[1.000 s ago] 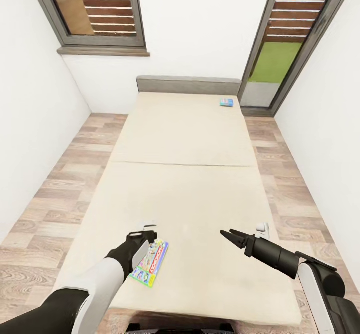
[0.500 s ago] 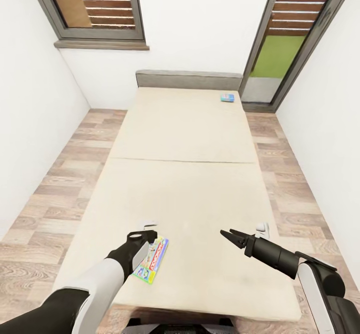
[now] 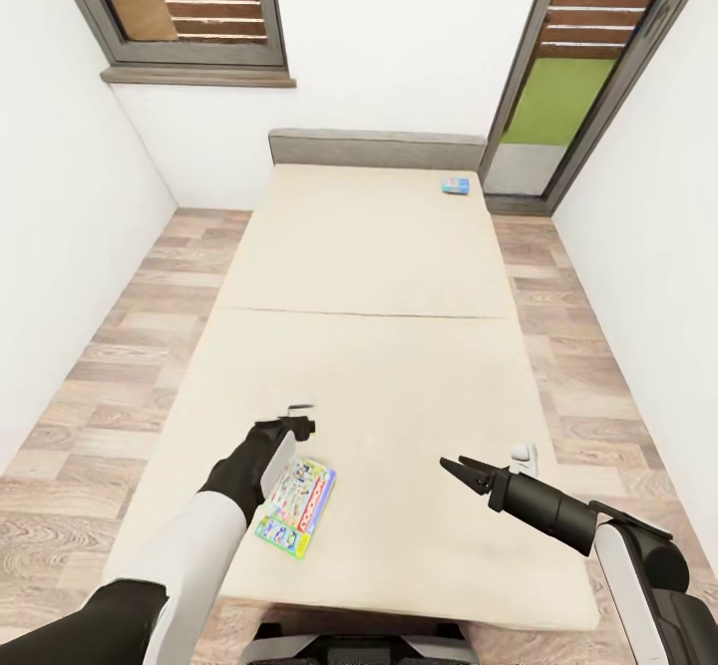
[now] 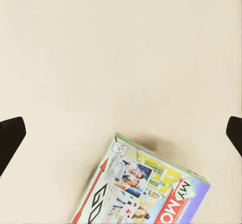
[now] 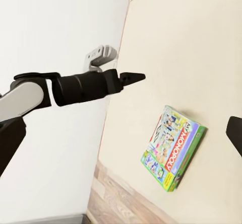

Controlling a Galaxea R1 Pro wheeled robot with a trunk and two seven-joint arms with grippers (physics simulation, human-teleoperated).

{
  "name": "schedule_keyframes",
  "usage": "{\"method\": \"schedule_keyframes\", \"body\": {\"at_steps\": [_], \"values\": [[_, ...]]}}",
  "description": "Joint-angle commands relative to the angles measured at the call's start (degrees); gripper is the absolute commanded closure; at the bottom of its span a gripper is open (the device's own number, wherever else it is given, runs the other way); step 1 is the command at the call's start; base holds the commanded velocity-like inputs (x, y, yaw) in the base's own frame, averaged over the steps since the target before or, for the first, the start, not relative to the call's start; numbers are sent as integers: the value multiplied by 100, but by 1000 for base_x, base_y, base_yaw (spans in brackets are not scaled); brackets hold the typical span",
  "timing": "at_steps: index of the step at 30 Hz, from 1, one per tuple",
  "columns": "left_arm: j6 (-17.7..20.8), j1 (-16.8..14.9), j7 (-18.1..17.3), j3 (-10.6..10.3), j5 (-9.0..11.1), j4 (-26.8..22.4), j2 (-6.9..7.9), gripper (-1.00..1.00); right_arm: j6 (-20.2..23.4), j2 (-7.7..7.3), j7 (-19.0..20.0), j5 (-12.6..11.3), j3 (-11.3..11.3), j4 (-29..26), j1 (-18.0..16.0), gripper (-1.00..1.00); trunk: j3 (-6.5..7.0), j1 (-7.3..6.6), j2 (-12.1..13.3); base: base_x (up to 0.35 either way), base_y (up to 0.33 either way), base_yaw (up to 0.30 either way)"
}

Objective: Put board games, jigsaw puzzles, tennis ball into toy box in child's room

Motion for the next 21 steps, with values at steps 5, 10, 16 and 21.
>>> {"method": "schedule_keyframes", "body": {"at_steps": [5,10,16,21], "values": [[148,-2,-38,-18,52,-169,0,-100,32,-1,17,-12,-5,-5,-3,-100,-55,3,-9,0,0,0],[196,-2,-176,-36,49,-222,0,-100,37,-8,28,-12,-12,-6,-3,-100,-103,3,-9,0,0,0],[209,-2,-317,-82,43,-258,0,-100,44,-5,35,-12,-69,-10,-3,-100,-159,3,-9,0,0,0],[205,-2,-336,-100,39,-265,0,-100,50,-11,47,-17,-114,-11,-3,-100,-206,3,-9,0,0,0]]}}
